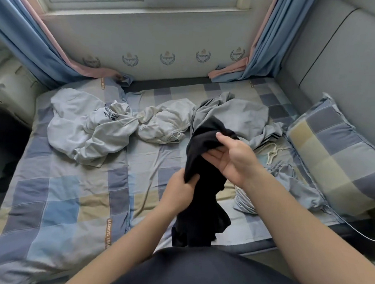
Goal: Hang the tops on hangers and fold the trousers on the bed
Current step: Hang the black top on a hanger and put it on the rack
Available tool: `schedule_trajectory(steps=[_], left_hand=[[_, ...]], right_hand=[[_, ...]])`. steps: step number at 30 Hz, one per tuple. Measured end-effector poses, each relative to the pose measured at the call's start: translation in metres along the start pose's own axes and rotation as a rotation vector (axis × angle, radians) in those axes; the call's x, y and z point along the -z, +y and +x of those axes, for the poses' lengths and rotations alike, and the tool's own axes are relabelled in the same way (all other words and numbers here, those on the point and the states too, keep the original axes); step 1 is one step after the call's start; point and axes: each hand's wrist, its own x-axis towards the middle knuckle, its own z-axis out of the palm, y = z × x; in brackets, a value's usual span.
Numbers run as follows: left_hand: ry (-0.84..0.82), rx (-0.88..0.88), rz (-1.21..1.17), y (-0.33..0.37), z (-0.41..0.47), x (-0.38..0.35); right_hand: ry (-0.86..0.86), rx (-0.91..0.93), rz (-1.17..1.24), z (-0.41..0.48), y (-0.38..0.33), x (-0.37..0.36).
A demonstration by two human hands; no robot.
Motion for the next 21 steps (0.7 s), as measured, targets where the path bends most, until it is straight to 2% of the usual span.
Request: schedule_trajectory(steps=[2, 6, 10, 12, 14, 19, 21], left_hand=[[0.071, 0.050, -0.192, 0.006, 0.007, 0.002], [0.170, 0.215, -0.596, 0.022, 0.022, 0.011], [0.259, 0.434, -0.866, 0.037, 0.038, 0.015], [0.268, 0.478, -0.971, 0.049, 0.041, 0.014], [0.260, 0.502, -1.058, 0.063, 0.040, 0.015], [0.254, 0.433, -1.184, 0.076, 0.034, 0.033], [0.213, 0.363, -1.123, 0.069, 0.033, 0.050]], right_hand=[[-0.031, 0.046, -0.071, -0.003, -0.001, 0.011], [0.017, 0.107, -0.588, -0.015, 0.023, 0.046], [-0.068, -0.046, -0.945, -0.032, 0.091, 0.069], [-0.098, -0.083, -0.979, -0.026, 0.127, 0.077], [-0.053, -0.079, -0.957, -0.020, 0.140, 0.075], [0.068, 0.011, -0.841, -0.012, 0.115, 0.071], [0.151, 0.084, -0.735, -0.010, 0.097, 0.074]])
